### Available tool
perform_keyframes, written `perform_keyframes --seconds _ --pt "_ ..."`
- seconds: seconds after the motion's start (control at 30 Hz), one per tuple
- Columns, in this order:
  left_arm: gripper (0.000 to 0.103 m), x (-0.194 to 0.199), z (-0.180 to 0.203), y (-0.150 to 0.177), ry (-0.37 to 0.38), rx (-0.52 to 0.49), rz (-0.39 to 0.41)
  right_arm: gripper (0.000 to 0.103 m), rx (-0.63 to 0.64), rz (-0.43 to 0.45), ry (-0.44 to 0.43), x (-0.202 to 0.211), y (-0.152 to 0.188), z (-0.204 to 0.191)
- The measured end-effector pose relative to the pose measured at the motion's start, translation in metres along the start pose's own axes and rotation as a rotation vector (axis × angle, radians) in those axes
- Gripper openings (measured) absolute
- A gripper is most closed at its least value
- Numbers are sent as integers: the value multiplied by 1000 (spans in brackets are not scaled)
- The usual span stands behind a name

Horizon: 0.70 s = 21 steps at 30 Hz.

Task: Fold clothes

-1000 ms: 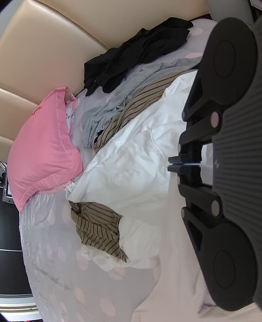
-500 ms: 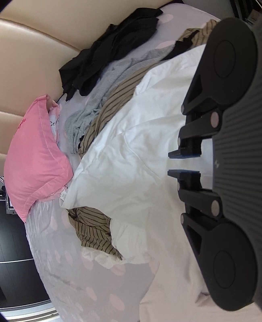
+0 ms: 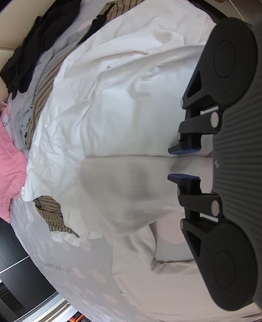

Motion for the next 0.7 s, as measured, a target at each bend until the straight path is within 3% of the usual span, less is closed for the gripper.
perform_keyframes --seconds 0.17,0.27,0.47,0.7 --pt "41 0 -2 0 -21 -3 8 30 -38 -92 -29 -12 15 2" --pt "41 -1 -1 0 -26 -14 7 2 -3 -90 -16 -9 19 0" --pt "41 -3 -2 2 -29 -28 2 2 -29 -2 -6 22 -1 10" --pt "41 -8 -2 5 -41 -40 -10 2 81 63 116 53 -55 26"
Point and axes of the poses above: each gripper's, at about its wrist camera, not at the fingertips, and x roughly against the way its jaws point, z to its right, y to its underside, the point moved 5 cm from there along -x, roughly the way its jaws point, and after that the axes turned 12 degrees about z, right-handed, at the moved point
